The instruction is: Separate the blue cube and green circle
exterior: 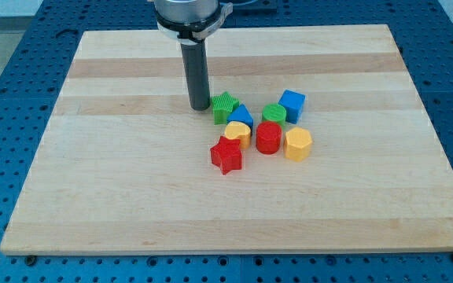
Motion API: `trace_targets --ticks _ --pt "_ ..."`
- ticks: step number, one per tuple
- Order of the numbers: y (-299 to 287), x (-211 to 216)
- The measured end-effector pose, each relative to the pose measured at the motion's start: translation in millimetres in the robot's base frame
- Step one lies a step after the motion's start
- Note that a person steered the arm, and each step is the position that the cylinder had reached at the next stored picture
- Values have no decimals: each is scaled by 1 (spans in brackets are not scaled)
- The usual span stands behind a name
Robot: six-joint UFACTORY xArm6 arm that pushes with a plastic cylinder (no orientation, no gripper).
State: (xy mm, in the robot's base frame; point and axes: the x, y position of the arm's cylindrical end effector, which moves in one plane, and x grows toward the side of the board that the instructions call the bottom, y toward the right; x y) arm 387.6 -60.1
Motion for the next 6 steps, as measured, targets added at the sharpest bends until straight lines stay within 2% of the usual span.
trace_targets --ticks 1,2,4,5,6 --pt "-2 -26" --pt "9 -31" --pt "149 -50" --pt "203 -35" --pt "206 3"
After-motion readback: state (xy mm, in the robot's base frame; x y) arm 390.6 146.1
